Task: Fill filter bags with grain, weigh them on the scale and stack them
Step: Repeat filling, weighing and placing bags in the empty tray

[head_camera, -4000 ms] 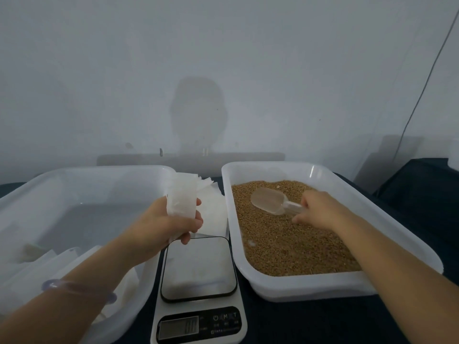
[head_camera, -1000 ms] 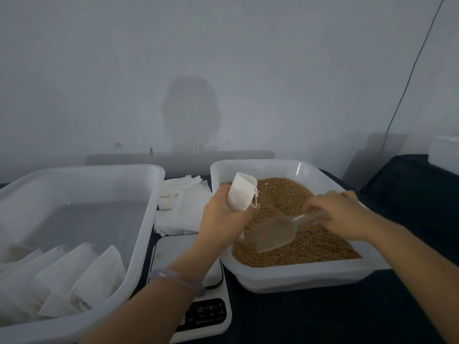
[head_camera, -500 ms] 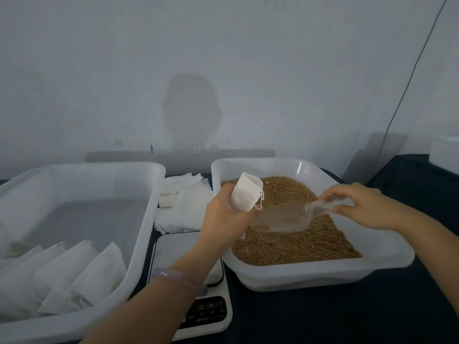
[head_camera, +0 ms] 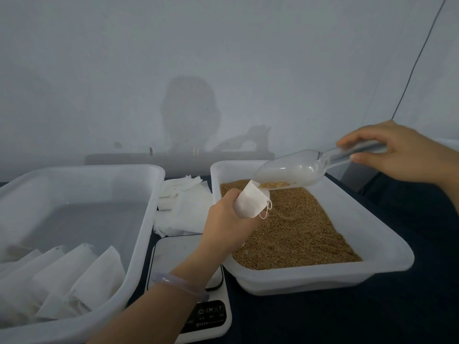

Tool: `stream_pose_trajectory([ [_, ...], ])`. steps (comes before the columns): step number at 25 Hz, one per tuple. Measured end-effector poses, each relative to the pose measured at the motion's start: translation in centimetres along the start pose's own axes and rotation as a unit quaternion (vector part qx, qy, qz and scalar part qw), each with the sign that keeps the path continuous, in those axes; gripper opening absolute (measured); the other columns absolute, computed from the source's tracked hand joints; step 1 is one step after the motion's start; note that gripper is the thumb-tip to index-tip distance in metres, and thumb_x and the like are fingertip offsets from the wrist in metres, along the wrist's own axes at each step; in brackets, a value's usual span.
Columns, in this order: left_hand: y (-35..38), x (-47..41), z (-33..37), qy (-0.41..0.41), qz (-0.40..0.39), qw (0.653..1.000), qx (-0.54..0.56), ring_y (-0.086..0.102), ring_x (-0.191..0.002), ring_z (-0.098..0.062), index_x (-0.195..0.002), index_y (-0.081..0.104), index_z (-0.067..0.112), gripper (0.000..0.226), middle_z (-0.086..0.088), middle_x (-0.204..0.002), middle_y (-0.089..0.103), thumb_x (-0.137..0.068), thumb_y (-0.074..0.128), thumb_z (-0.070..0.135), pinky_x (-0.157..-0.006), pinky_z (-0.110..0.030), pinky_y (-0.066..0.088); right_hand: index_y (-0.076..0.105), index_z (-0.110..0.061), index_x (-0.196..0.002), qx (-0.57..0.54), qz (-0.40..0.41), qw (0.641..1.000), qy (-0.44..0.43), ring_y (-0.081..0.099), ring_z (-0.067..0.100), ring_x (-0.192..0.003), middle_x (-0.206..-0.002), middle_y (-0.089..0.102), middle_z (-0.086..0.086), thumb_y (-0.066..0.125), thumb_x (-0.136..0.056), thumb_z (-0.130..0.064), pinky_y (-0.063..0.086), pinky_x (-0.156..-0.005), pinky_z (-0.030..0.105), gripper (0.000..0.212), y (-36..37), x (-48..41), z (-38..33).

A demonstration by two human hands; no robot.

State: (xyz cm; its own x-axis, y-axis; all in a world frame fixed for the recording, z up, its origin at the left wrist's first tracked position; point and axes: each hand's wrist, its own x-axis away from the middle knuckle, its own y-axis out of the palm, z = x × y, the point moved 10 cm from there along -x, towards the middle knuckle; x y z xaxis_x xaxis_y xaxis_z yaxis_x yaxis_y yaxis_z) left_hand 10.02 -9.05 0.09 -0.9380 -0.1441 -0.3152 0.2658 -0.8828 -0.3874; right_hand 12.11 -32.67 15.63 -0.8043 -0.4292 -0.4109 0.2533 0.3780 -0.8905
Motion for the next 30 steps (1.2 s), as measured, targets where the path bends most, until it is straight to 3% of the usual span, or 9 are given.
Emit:
stream_pose_trajectory([
  [4, 0.0, 0.0, 0.0, 0.004, 0.0, 1.0, -0.02, 0.06, -0.076, -0.006, -0.094, 0.057, 0.027, 0.033, 0.011, -0.085, 0.061, -0.073, 0.075, 0.043, -0.058, -0.027, 0.054, 0.051, -0.056, -0.093, 0.026, 0.021, 0.999, -0.02, 0.038, 0.006, -0.109, -0.103, 0.053, -0.033, 0.064, -0.086, -0.02, 0.021, -0.109, 0.043, 0.039, -0.5, -0.2, -1.2],
  [10, 0.1, 0.1, -0.2, -0.005, -0.004, 1.0, -0.003, 0.061, -0.075, -0.008, -0.094, 0.057, 0.027, 0.033, 0.008, -0.085, 0.062, -0.072, 0.075, 0.044, -0.056, -0.026, 0.054, 0.052, -0.053, -0.096, 0.027, 0.036, 0.999, -0.022, 0.037, 0.006, -0.107, -0.1, 0.054, -0.031, 0.065, -0.085, -0.019, 0.023, -0.108, 0.049, 0.038, -0.8, 0.2, -1.4],
  [14, 0.1, 0.1, -0.2, -0.009, -0.003, 1.0, 0.002, 0.063, -0.076, -0.011, -0.095, 0.059, 0.026, 0.034, 0.007, -0.086, 0.063, -0.072, 0.076, 0.043, -0.062, -0.037, 0.057, 0.053, -0.054, -0.096, 0.02, 0.048, 0.998, -0.038, 0.037, 0.004, -0.105, -0.101, 0.054, -0.032, 0.066, -0.083, -0.02, 0.025, -0.107, 0.05, 0.039, -1.0, 0.2, -1.6],
  [19, 0.2, 0.1, -0.3, -0.006, -0.004, 1.0, 0.008, 0.063, -0.079, -0.013, -0.095, 0.058, 0.024, 0.033, 0.006, -0.087, 0.064, -0.073, 0.074, 0.042, -0.063, -0.038, 0.057, 0.057, -0.049, -0.099, -0.002, 0.043, 0.999, -0.005, 0.041, 0.002, -0.102, -0.1, 0.055, -0.033, 0.066, -0.083, -0.021, 0.031, -0.1, 0.04, 0.033, -0.3, 0.1, 0.1],
  [24, 0.2, 0.4, 0.4, 0.0, -0.016, 0.999, 0.04, 0.06, -0.067, -0.008, -0.089, 0.059, 0.029, 0.019, 0.009, -0.077, 0.063, -0.078, 0.071, 0.037, -0.057, -0.026, 0.052, 0.061, -0.031, -0.107, -0.078, -0.041, 0.985, 0.145, 0.054, 0.01, -0.098, -0.108, 0.061, -0.012, 0.061, -0.089, -0.017, 0.042, -0.083, 0.027, 0.022, 6.7, 1.4, 4.2],
  [27, -0.6, 0.7, 1.3, -0.008, -0.025, 0.989, 0.147, 0.057, -0.058, -0.004, -0.081, 0.064, 0.031, 0.009, 0.012, -0.067, 0.063, -0.087, 0.065, 0.025, -0.052, -0.017, 0.047, 0.058, -0.03, -0.112, -0.02, -0.146, 0.974, 0.171, 0.054, 0.013, -0.107, -0.116, 0.061, -0.008, 0.058, -0.091, -0.025, 0.038, -0.103, 0.046, 0.022, 13.8, 2.9, 4.3],
  [30, -1.8, 1.2, 1.8, -0.045, -0.082, 0.976, 0.197, 0.064, -0.069, -0.01, -0.087, 0.072, 0.02, 0.026, -0.002, -0.083, 0.071, -0.095, 0.052, 0.034, -0.053, -0.019, 0.051, 0.053, -0.041, -0.096, 0.029, -0.237, 0.955, 0.175, 0.053, 0.011, -0.108, -0.113, 0.059, -0.014, 0.061, -0.089, -0.029, 0.034, -0.106, 0.048, 0.016, 17.5, 3.9, 4.1],
])
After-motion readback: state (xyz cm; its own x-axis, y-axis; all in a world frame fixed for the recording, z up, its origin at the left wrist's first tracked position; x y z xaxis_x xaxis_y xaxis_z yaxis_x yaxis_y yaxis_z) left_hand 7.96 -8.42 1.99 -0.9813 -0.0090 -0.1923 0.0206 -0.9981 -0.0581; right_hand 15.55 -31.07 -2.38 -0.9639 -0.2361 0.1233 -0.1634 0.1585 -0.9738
